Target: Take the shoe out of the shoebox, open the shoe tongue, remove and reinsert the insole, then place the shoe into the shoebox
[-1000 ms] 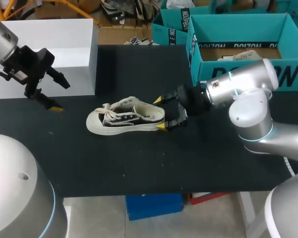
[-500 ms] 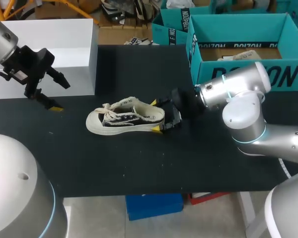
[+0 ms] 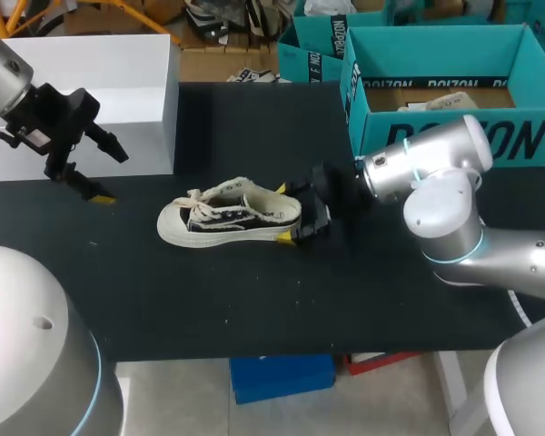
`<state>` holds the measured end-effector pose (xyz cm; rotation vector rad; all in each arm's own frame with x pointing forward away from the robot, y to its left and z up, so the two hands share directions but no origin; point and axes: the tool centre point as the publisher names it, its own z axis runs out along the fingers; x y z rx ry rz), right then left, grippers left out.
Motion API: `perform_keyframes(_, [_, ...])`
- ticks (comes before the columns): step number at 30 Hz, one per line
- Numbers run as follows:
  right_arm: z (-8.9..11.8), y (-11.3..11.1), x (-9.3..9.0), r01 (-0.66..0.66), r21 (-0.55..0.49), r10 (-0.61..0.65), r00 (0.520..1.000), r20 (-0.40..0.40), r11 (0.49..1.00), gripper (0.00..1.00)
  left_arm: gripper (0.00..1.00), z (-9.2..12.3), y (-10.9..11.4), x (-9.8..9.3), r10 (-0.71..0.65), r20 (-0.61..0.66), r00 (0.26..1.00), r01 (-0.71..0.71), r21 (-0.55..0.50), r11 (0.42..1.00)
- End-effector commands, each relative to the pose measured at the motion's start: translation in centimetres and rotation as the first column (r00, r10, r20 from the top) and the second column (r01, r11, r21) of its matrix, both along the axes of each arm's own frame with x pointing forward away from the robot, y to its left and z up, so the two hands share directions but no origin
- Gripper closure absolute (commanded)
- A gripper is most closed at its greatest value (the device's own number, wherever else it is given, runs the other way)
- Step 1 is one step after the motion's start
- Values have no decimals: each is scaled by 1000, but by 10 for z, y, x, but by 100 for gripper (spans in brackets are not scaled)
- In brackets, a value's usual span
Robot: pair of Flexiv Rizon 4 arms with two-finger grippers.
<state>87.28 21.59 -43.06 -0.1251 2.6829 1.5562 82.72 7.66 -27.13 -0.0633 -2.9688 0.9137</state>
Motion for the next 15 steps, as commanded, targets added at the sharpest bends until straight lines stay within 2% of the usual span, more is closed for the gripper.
perform_keyframes(1, [1,0,3,2,-3,-2,1000,-1,1000,0,0,-1,0,-1,0,5,1000,0,-1,1000])
perform_keyframes(15, [-7,7,5,3,15,-3,1000,-23,1000,0,0,-1,0,-1,0,5,1000,0,-1,1000])
